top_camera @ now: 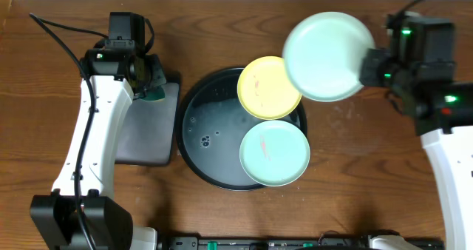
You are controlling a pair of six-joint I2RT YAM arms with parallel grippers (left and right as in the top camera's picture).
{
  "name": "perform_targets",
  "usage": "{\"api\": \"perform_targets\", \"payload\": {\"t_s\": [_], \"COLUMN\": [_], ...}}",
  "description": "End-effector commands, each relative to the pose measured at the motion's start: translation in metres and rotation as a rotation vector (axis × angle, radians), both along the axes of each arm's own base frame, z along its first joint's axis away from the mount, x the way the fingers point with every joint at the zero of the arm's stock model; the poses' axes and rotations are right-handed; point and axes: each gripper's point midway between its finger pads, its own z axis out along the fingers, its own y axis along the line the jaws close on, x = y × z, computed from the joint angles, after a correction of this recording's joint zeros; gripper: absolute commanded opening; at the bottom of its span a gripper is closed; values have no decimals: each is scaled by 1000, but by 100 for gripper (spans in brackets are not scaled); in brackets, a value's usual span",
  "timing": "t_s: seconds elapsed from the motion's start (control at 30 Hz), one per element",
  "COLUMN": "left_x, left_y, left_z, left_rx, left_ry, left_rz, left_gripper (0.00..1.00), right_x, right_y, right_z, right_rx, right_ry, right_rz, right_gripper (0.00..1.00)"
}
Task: Clean dirty plates on tray and stack at the side
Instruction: 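Lift the mint plate with the right gripper and carry it right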
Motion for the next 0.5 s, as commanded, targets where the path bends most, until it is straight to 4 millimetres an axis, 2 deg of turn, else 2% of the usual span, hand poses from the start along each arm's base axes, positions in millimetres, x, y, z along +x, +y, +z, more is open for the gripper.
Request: {"api": "perform_targets", "payload": {"t_s": [0.0,0.07,0.17,0.3,0.47], "left_x": [2,2,2,2,2], "left_y": [4,4,4,4,4], "left_z": [4,4,4,4,4], "left_rx": [16,16,16,16,16], "left_ry": [-9,-9,-9,-9,-9], "left_rz": [-2,-2,-2,-2,-3], "left_gripper": [8,8,8,8,8], "right_x": [-4,-7,-8,-10,-10], "right_y": [-47,-66,-82,-90,-91], "right_z": [-21,-40,-73,-121,-170], "right_rx": [24,24,24,34,24], "right_ry": [85,144,230,330,412], "right_rz": [-125,-173,-207,-229,-202], "right_gripper": [1,1,1,1,1]}}
